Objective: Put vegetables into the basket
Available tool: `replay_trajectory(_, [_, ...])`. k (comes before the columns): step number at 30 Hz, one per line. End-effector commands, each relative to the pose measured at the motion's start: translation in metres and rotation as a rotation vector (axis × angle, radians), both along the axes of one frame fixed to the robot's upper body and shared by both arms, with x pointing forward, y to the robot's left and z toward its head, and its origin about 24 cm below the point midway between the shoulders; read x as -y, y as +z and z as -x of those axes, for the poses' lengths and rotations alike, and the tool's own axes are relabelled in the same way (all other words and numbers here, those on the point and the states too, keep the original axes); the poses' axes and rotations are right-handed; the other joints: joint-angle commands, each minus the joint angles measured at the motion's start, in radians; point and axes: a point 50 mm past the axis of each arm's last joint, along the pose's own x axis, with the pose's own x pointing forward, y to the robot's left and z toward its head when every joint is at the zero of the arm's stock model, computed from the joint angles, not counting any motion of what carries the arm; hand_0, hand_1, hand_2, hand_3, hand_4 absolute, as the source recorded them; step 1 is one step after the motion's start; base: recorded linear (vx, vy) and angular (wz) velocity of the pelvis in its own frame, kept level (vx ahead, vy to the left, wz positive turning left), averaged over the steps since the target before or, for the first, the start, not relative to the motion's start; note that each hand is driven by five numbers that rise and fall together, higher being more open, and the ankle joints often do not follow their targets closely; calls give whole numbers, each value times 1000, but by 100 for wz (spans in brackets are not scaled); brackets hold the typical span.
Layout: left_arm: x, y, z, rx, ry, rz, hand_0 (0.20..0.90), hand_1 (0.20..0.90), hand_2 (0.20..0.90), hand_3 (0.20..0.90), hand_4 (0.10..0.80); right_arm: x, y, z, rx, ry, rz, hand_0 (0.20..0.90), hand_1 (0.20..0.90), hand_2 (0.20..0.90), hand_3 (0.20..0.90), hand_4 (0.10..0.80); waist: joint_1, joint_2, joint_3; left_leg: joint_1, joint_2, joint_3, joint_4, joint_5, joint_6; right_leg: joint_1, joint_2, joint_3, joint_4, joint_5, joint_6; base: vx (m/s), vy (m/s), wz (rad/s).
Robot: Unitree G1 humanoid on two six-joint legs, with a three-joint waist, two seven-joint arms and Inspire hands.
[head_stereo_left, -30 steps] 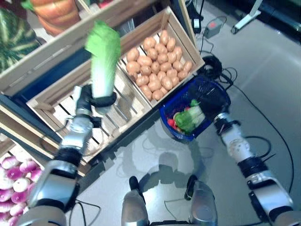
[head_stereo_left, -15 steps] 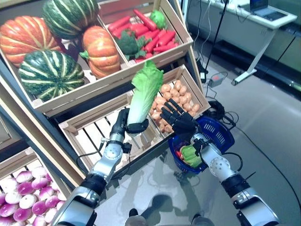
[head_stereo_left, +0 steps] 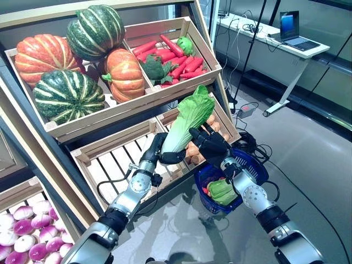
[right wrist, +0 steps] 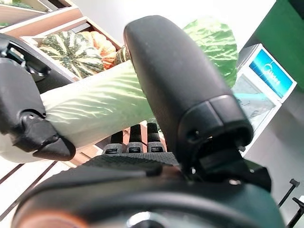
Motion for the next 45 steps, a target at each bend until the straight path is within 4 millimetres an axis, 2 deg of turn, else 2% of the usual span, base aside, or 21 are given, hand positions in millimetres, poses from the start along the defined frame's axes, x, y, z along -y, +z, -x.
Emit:
replay_trajectory(1, [42,46,-5,283,-243,-16,300,300,300,300,400,-13,70,-10,261,-25,-295,900,900,900,900,800,6,0,-77,2,-20,-28,-16,-30,23,6,25,-1,12,-5,-71,0,0,0])
replay_trajectory(12, [57,41,7,374,-402,-207,300,300,300,300,400,3,87,-19,324,-107,-339,900,900,900,900,800,7,0,-82,7,-24,-39,-17,-44,25,13,23,-2,11,-11,-66,3,0,0])
replay_trajectory(14, [60,46,14,500,-422,-253,300,300,300,300,400,9,89,-21,337,-128,-359,900,900,900,900,800,6,0,-82,14,-24,-37,-17,-51,25,18,23,0,13,-16,-65,42,6,-1])
replay_trajectory(18, [61,54,20,616,-424,-238,300,300,300,300,400,21,91,-20,383,-168,-419,900,900,900,900,800,8,-2,-85,9,-24,-40,-17,-50,26,14,22,0,11,-12,-65,8,-1,0])
replay_trajectory(19, [61,56,22,653,-425,-239,300,300,300,300,400,25,92,-19,399,-188,-425,389,389,389,389,460,8,-2,-84,8,-25,-41,-17,-51,26,13,22,1,12,-13,-65,0,0,0])
replay_trajectory(20, [61,56,23,658,-425,-241,300,300,300,300,400,25,92,-19,400,-190,-427,300,300,300,300,400,8,-3,-85,8,-25,-42,-17,-51,26,13,22,2,13,-14,-65,0,0,0])
replay_trajectory(25, [65,64,30,768,-454,-240,300,300,300,300,400,37,92,-19,441,-258,-458,300,300,300,300,400,10,-2,-85,9,-25,-47,-17,-56,26,15,22,3,12,-15,-66,0,0,0])
replay_trajectory(36, [59,58,29,713,-412,-225,300,300,300,300,400,52,95,-20,455,-354,-440,300,300,300,300,400,2,-1,-86,10,-25,-43,-17,-58,26,11,23,15,11,-14,-64,0,0,0])
replay_trajectory(37, [56,56,28,680,-389,-205,674,674,674,674,649,54,94,-20,452,-365,-434,300,300,300,300,400,2,-1,-86,11,-25,-41,-17,-59,26,11,23,17,12,-13,-64,0,0,0])
replay_trajectory(38, [54,54,26,651,-376,-196,900,900,900,900,800,55,93,-20,449,-375,-428,300,300,300,300,400,2,-1,-85,13,-25,-40,-17,-58,26,10,23,18,13,-14,-65,0,0,0])
replay_trajectory(42, [47,48,26,608,-329,-186,900,900,900,900,800,64,89,-19,439,-418,-389,300,300,300,300,400,3,-1,-81,14,-24,-39,-17,-58,26,7,24,21,16,-13,-66,0,0,0])
replay_trajectory(45, [34,40,25,558,-277,-199,900,900,900,900,800,80,83,-20,418,-483,-326,300,300,300,300,400,3,-1,-80,16,-23,-37,-17,-59,25,9,24,21,12,-10,-65,0,0,0])
